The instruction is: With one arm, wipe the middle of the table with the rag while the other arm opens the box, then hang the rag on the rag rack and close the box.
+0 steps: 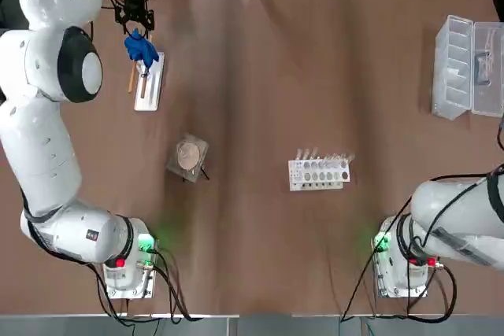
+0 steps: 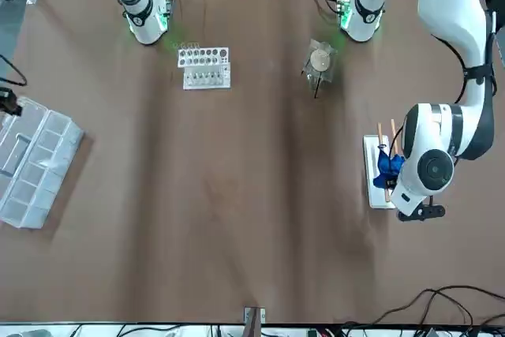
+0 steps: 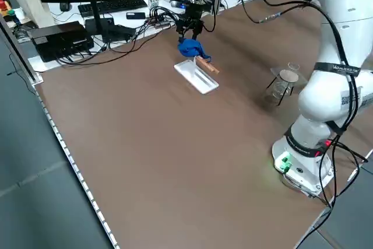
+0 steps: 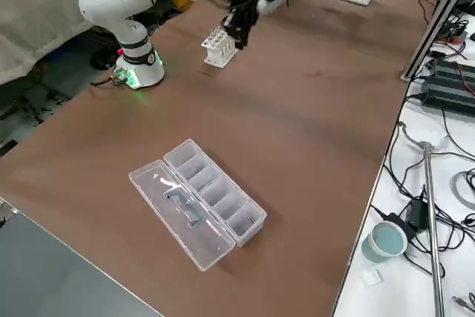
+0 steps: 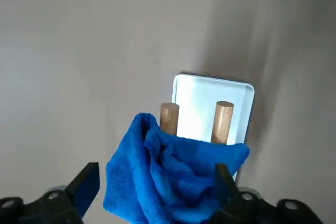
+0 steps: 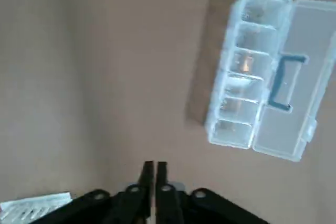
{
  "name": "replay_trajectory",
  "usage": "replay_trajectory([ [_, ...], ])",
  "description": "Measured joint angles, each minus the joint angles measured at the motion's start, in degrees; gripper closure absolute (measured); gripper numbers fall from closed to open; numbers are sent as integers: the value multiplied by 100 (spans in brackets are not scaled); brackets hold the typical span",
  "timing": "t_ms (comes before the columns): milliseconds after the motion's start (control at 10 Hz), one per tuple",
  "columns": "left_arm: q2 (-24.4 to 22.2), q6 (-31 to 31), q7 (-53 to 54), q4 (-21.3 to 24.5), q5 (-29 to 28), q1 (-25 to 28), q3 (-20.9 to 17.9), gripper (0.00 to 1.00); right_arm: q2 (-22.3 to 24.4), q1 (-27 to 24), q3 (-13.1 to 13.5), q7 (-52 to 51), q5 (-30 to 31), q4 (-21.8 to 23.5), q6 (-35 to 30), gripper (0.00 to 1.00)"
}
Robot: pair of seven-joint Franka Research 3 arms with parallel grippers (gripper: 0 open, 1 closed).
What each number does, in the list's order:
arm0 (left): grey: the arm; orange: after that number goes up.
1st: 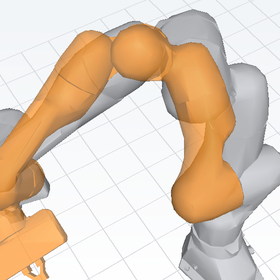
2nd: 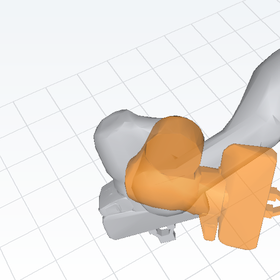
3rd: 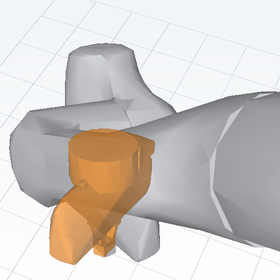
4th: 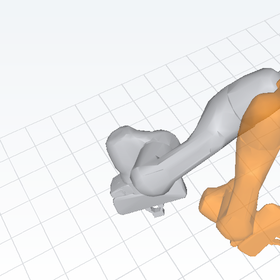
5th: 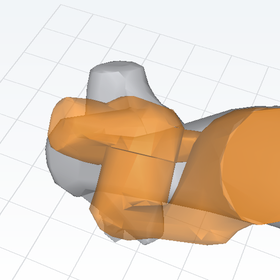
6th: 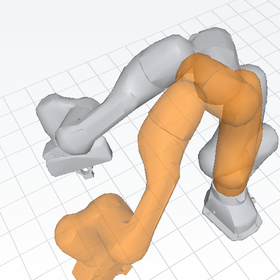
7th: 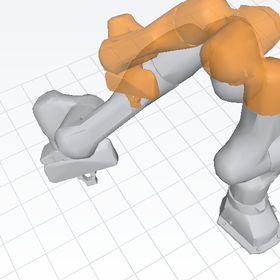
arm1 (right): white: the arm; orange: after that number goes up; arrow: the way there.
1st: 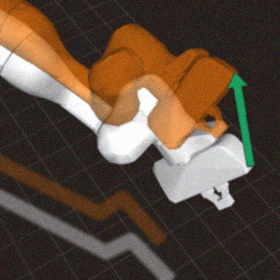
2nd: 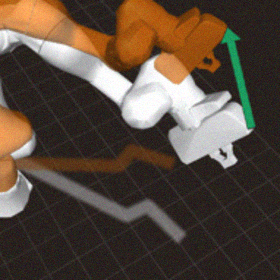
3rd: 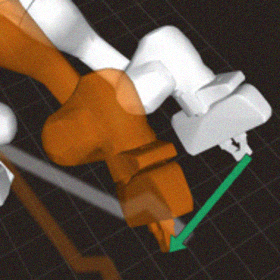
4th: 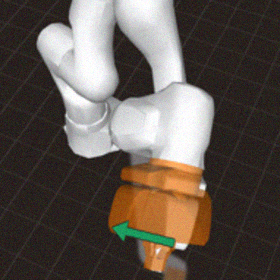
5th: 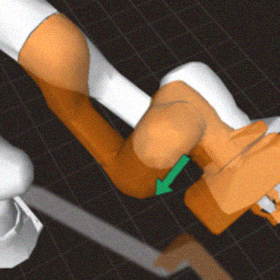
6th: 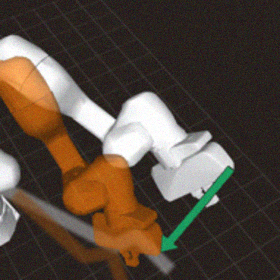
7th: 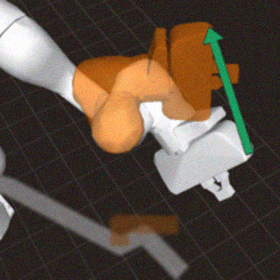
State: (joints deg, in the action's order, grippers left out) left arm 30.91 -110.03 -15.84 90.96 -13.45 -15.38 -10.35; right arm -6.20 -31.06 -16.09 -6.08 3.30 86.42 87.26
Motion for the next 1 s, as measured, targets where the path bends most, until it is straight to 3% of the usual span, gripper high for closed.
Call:
replay_trajectory([
  [200,-31,-23,0,-72,35,-8,3,0,-278,-937,37,-629,-170,12,229,99],
  [400,-340,-49,12,-403,613,-17,10,0,-705,-2018,65,-1668,-459,26,493,99],
  [700,-1531,118,279,-551,1381,61,139,0,-1770,-3382,76,-3139,-848,-110,1260,99],
  [1000,-2631,779,492,-384,1615,918,1182,0,-2793,-3851,61,-3882,-989,-589,1745,99],
])
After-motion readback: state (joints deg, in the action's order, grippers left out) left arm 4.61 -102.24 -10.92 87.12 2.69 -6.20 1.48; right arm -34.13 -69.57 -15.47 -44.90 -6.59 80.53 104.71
